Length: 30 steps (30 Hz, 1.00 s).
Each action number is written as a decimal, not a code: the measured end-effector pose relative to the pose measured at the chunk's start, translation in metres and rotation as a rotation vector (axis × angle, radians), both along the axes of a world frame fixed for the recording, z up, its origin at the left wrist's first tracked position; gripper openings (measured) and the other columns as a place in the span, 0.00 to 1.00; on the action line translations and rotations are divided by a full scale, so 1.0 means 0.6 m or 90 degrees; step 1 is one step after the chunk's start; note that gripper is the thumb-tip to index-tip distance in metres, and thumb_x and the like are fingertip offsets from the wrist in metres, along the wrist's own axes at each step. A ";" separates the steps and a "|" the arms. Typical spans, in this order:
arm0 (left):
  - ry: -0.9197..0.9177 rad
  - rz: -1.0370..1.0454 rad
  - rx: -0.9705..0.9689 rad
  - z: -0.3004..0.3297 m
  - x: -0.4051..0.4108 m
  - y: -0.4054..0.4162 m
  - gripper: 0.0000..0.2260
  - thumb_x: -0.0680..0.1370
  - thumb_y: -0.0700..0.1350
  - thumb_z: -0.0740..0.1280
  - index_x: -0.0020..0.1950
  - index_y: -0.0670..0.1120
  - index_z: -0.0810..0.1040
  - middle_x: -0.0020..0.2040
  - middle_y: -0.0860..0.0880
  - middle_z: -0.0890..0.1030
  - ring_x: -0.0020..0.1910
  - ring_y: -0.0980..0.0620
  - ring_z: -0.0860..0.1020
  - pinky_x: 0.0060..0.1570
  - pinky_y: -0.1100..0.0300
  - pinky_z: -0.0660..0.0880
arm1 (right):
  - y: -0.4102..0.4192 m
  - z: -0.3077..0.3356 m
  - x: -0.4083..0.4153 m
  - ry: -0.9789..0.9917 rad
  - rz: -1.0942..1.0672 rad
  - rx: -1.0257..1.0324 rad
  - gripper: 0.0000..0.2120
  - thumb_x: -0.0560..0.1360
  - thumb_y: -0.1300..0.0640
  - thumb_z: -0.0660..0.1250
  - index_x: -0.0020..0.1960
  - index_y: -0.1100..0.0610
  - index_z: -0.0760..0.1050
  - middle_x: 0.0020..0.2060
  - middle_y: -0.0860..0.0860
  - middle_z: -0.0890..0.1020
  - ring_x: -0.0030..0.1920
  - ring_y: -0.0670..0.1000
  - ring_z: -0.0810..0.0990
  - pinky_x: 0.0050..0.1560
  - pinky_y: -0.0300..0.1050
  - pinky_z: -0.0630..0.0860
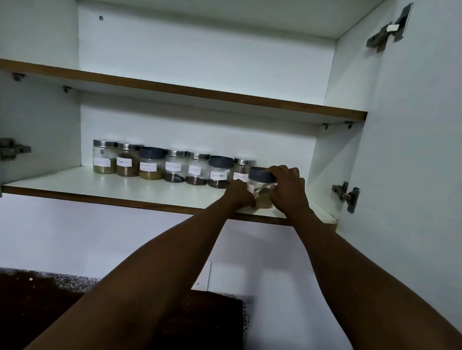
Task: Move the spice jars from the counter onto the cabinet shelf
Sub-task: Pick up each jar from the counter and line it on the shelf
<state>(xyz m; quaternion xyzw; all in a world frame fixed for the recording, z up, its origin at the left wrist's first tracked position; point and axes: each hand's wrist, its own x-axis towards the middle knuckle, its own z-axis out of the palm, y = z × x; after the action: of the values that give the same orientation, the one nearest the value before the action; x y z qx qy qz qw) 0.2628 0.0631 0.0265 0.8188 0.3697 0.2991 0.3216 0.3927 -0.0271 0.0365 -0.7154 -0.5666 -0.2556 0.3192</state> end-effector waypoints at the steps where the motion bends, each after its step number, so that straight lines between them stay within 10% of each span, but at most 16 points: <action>1: 0.007 -0.002 0.000 0.001 0.007 0.007 0.27 0.71 0.39 0.80 0.68 0.37 0.78 0.66 0.40 0.81 0.67 0.42 0.78 0.62 0.55 0.77 | 0.004 -0.001 0.006 0.002 0.001 0.000 0.23 0.70 0.65 0.69 0.63 0.52 0.77 0.59 0.50 0.81 0.60 0.58 0.74 0.57 0.55 0.74; 10: -0.035 0.028 0.083 -0.022 0.088 0.054 0.25 0.75 0.50 0.77 0.67 0.38 0.77 0.62 0.42 0.83 0.64 0.45 0.81 0.65 0.51 0.78 | 0.062 0.002 0.074 0.149 0.077 0.019 0.21 0.71 0.61 0.74 0.63 0.61 0.76 0.64 0.59 0.72 0.61 0.59 0.77 0.65 0.52 0.76; 20: -0.146 0.005 0.045 -0.021 0.117 0.099 0.12 0.77 0.36 0.69 0.60 0.35 0.79 0.58 0.38 0.84 0.62 0.41 0.81 0.64 0.48 0.78 | 0.118 0.003 0.162 0.138 0.139 0.013 0.22 0.69 0.67 0.75 0.62 0.62 0.77 0.59 0.63 0.76 0.63 0.61 0.75 0.65 0.56 0.77; 24: -0.125 0.004 0.071 -0.025 0.128 0.113 0.07 0.77 0.35 0.69 0.53 0.34 0.81 0.52 0.36 0.85 0.57 0.40 0.83 0.49 0.56 0.75 | 0.149 -0.015 0.173 0.183 0.124 0.028 0.24 0.73 0.67 0.73 0.68 0.59 0.75 0.62 0.62 0.77 0.65 0.59 0.76 0.67 0.53 0.77; 30: -0.091 -0.003 0.078 -0.027 0.134 0.120 0.10 0.75 0.36 0.70 0.56 0.36 0.82 0.55 0.39 0.85 0.58 0.42 0.82 0.60 0.49 0.80 | 0.166 -0.045 0.161 0.284 0.166 -0.011 0.41 0.79 0.64 0.68 0.84 0.52 0.49 0.76 0.58 0.69 0.73 0.57 0.72 0.75 0.51 0.70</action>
<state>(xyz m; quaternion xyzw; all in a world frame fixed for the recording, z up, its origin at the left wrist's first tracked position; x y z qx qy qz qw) 0.3434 0.1354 0.0103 0.8144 0.3247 0.3781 0.2974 0.4894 0.0725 0.0096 -0.6777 -0.5719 -0.0430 0.4602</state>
